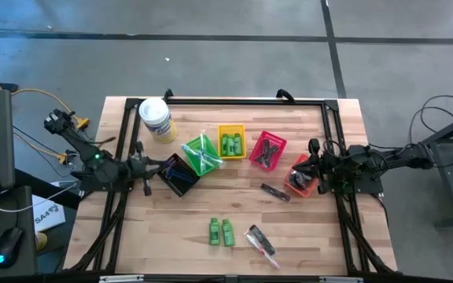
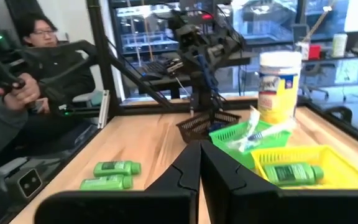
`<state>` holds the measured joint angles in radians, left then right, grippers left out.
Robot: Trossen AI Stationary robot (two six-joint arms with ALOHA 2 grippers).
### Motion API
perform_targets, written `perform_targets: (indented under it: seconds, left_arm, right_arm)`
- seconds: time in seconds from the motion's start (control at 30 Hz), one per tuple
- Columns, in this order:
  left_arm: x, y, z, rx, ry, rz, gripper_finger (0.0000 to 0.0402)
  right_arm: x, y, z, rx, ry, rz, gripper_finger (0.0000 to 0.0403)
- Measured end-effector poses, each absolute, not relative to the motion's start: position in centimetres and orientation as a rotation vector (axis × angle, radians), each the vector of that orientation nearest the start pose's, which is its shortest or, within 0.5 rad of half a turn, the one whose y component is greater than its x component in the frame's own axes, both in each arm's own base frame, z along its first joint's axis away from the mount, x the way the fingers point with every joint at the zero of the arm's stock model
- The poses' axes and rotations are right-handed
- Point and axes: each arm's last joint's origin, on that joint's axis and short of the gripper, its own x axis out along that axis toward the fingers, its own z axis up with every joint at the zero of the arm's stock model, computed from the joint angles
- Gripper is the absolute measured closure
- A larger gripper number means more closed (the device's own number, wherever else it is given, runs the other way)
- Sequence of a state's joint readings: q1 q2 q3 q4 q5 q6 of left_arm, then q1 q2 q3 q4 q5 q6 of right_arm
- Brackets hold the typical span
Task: Pick & Place Travel size toiletries
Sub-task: Put the blue razor into the black bin
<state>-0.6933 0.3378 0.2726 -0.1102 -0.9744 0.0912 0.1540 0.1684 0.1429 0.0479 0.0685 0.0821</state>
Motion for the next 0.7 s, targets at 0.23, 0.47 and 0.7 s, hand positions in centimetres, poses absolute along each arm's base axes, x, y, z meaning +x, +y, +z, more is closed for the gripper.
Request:
perform_targets:
  seconds: [0.23,0.47,0.7]
  left_arm:
    - [11.5,-6.3,21.3,0.446,0.270,0.290,0.0380]
    - [15.6,-6.5,19.7,0.544,0.499,0.342,0.0380]
    - [19.7,-6.4,18.6,0.538,0.770,0.311,0.0380]
  right_arm:
    - [10.3,1.2,19.8,0.131,0.001,0.081,0.0401]
    - [10.3,1.2,19.7,0.145,0.017,0.079,0.0401]
    - [10.3,1.2,19.4,0.184,0.057,0.099,0.0401]
